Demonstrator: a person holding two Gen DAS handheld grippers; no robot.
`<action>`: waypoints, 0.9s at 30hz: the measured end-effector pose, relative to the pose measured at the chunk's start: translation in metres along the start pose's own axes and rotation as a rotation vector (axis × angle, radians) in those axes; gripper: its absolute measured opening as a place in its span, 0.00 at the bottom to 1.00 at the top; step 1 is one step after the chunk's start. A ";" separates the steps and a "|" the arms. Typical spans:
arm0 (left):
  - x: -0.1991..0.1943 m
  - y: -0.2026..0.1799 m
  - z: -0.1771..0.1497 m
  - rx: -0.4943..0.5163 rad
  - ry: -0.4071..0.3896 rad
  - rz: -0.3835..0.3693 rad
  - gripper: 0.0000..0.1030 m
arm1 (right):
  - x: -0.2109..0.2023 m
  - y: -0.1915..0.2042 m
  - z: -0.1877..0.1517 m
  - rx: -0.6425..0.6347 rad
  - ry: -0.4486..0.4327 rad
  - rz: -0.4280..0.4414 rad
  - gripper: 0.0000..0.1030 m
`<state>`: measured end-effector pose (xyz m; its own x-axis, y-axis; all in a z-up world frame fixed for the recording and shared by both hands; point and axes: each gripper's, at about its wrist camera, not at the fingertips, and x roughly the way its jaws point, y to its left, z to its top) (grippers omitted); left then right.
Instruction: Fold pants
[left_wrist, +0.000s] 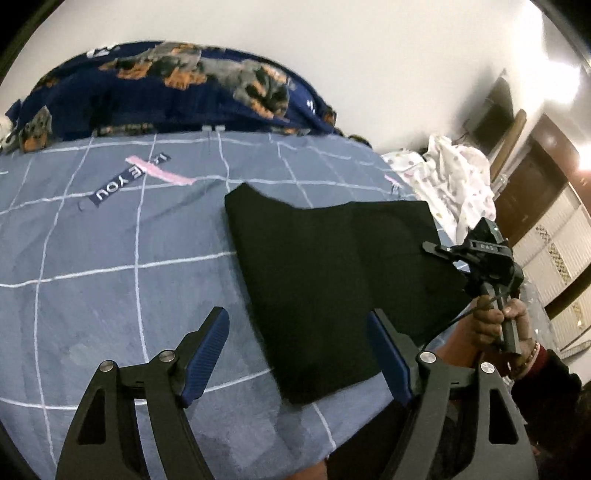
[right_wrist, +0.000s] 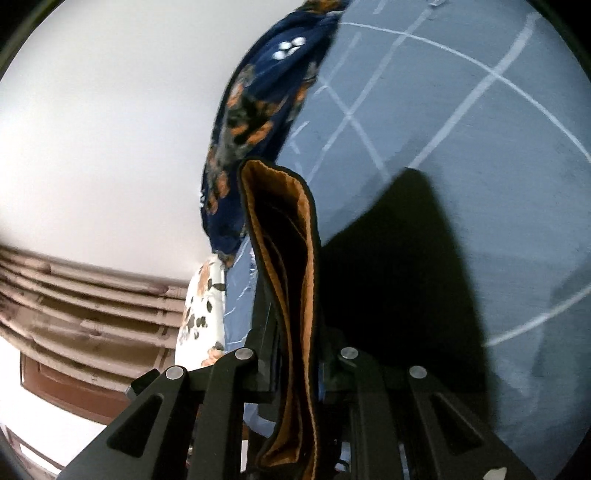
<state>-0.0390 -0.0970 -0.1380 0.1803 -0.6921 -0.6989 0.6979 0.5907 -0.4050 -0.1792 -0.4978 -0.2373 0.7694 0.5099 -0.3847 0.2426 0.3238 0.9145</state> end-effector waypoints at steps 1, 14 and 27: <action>0.004 0.000 -0.001 0.001 0.013 0.005 0.75 | -0.002 -0.006 0.001 0.012 -0.004 0.000 0.14; 0.038 -0.014 -0.003 0.044 0.098 0.004 0.75 | -0.004 -0.028 0.009 0.016 -0.023 -0.017 0.15; 0.044 -0.023 -0.005 0.055 0.111 -0.034 0.75 | -0.094 0.007 -0.033 0.008 -0.096 0.157 0.22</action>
<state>-0.0504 -0.1385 -0.1627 0.0807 -0.6594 -0.7475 0.7398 0.5422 -0.3984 -0.2696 -0.5177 -0.1989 0.8511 0.4751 -0.2232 0.1189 0.2396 0.9636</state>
